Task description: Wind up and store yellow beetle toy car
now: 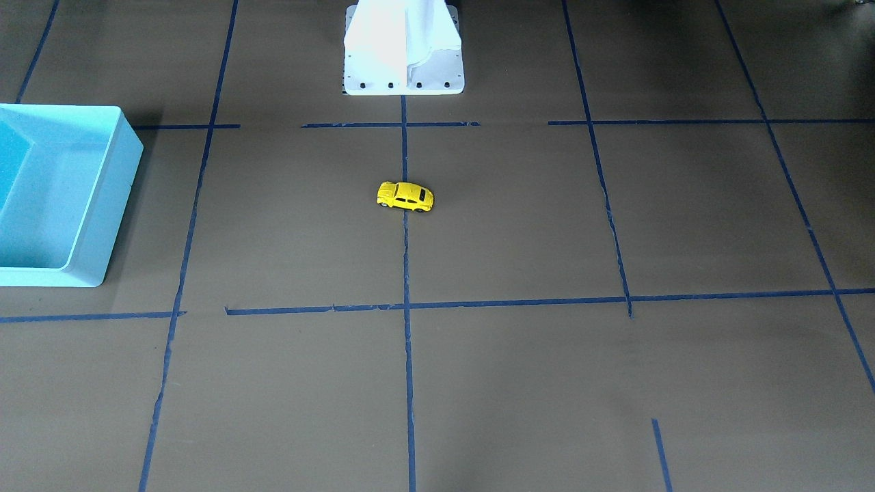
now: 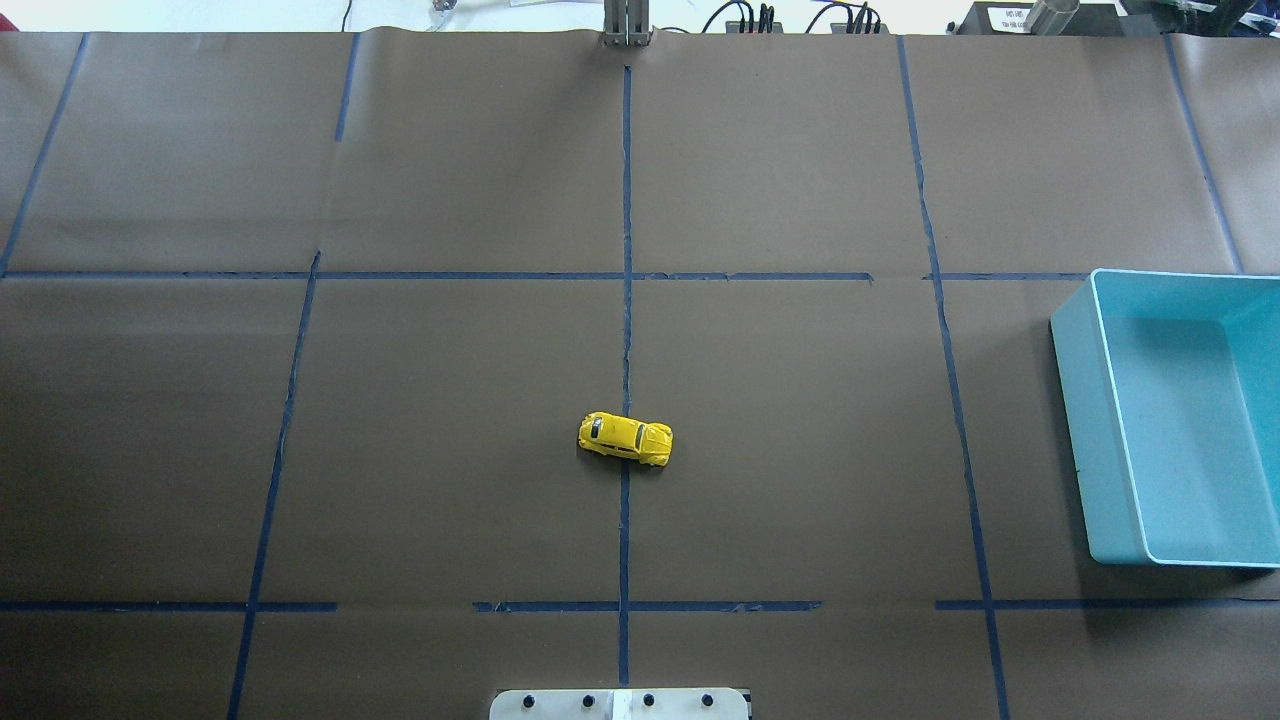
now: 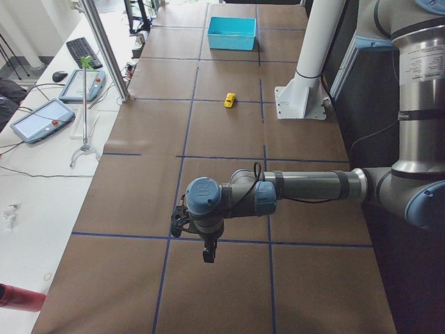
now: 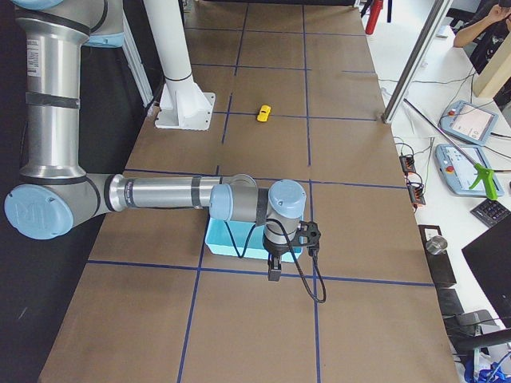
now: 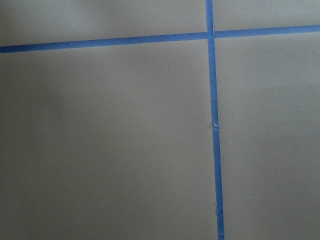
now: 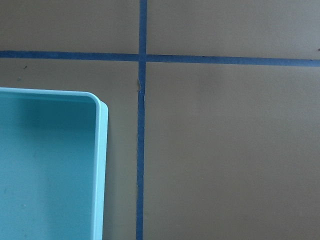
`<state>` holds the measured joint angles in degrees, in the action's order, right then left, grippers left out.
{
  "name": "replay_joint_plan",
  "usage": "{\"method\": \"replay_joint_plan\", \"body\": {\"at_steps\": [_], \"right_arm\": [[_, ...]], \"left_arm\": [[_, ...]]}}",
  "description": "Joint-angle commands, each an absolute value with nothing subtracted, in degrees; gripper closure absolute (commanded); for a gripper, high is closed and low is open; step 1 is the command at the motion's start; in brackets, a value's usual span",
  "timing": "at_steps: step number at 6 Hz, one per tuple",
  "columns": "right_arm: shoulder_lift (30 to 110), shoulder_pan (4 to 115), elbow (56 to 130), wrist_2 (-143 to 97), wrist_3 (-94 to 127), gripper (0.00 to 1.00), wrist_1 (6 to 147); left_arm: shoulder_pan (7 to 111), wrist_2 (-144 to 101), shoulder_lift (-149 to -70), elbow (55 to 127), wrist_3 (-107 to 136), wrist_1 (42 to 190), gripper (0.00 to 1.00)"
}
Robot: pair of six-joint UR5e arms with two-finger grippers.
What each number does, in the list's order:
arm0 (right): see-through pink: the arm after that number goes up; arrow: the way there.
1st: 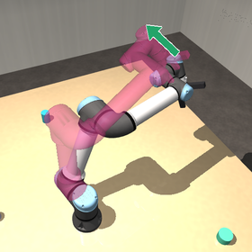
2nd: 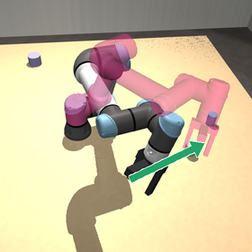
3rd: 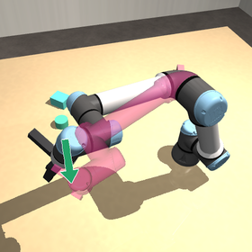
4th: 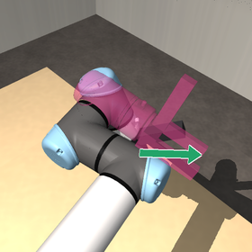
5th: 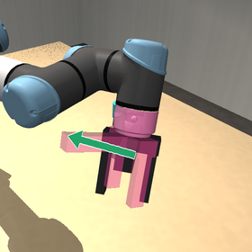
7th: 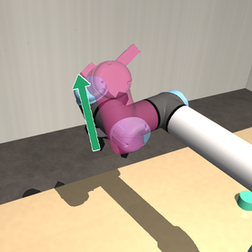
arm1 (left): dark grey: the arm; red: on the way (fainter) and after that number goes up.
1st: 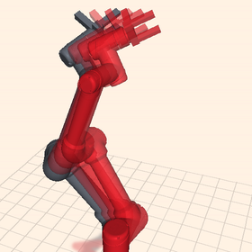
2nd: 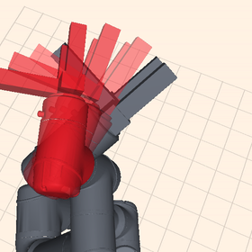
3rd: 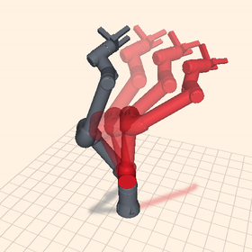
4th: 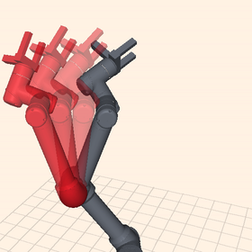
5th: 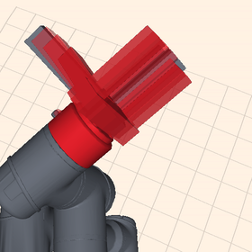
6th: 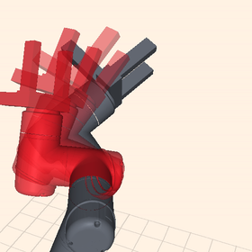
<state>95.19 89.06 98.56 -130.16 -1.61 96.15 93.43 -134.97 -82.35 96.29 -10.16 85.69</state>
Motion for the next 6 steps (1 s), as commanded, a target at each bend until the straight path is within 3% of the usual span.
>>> {"method": "replay_joint_plan", "body": {"at_steps": [1,6], "right_arm": [[95.27,89.03,98.53,-130.17,-1.76,0.00,96.15],[95.27,89.03,98.53,-130.17,-1.85,0.00,96.15]], "left_arm": [[93.43,-135.00,-82.35,96.15,-10.19,85.78,0.00],[93.43,-135.00,-83.05,95.80,-10.02,85.69,0.00]]}}
